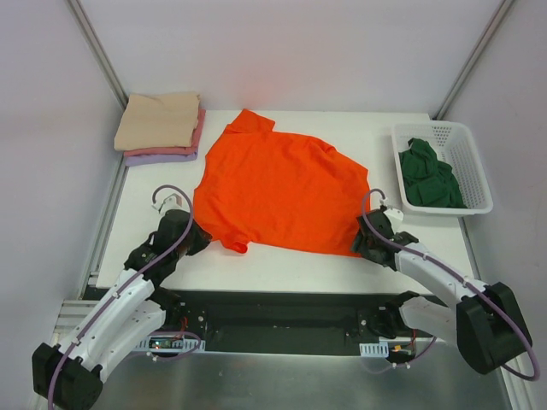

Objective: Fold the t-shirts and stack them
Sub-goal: Flatten out the tshirt

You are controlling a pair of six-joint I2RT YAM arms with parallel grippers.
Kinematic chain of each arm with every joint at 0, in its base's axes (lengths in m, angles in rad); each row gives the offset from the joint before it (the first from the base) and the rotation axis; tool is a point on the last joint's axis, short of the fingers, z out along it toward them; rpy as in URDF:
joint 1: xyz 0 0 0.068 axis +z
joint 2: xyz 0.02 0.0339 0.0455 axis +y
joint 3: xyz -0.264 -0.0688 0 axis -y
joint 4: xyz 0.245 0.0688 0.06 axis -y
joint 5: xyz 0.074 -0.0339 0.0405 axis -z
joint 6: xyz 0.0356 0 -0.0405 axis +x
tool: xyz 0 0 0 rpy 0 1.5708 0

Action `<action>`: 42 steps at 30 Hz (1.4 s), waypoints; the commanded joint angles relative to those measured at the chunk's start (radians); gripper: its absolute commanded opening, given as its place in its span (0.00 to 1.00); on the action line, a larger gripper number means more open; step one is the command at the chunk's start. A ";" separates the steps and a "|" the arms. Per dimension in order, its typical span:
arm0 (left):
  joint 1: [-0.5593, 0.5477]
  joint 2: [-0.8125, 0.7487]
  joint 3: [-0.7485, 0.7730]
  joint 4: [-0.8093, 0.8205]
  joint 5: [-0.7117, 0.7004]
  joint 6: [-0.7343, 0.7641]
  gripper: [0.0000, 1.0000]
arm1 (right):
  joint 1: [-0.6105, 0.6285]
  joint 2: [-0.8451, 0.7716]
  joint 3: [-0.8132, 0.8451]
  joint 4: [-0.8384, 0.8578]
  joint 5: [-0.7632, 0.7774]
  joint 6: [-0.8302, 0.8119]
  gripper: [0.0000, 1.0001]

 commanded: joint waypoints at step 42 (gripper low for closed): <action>-0.004 0.038 1.019 0.043 -0.232 0.301 0.00 | -0.010 -0.377 0.933 -0.104 -0.019 -0.438 0.00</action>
